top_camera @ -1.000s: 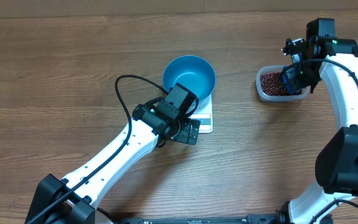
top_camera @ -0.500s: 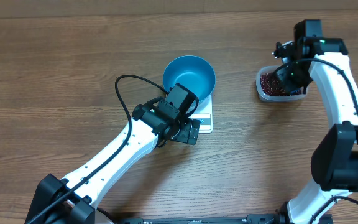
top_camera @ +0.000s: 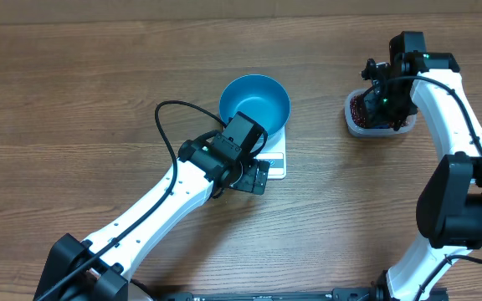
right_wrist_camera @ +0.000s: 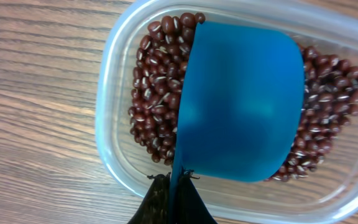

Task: Scoop item into bowl and weigh 150g on scale
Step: 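Push the blue scoop into the red beans with the right gripper, then lift the filled scoop and carry it toward the blue bowl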

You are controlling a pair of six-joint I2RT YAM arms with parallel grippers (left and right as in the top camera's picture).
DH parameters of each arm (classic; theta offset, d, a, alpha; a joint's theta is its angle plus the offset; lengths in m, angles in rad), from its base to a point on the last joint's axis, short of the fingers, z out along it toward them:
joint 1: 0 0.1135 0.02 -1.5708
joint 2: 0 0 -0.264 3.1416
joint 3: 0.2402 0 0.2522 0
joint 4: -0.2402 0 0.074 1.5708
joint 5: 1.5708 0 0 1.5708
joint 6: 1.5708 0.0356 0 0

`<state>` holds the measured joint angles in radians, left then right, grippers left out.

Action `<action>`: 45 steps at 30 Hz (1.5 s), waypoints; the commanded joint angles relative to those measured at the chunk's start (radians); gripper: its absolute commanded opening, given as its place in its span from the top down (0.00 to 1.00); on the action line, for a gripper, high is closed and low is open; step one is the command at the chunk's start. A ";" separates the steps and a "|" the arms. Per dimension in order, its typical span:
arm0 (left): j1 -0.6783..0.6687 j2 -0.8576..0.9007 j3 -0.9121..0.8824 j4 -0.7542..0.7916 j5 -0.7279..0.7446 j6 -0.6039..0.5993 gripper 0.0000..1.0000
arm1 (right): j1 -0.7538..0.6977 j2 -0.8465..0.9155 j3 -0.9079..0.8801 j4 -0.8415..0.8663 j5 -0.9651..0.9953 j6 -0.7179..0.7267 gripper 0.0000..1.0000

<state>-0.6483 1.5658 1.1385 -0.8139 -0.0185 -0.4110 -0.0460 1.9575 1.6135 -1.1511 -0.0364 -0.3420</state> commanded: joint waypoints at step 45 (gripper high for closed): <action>0.000 0.007 -0.006 0.003 0.011 0.018 0.01 | -0.450 0.050 -0.025 -0.070 -0.841 -0.113 0.97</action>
<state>-0.6483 1.5658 1.1385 -0.8143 -0.0185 -0.4110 -0.4690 2.0060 1.5948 -1.2205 -0.7746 -0.4229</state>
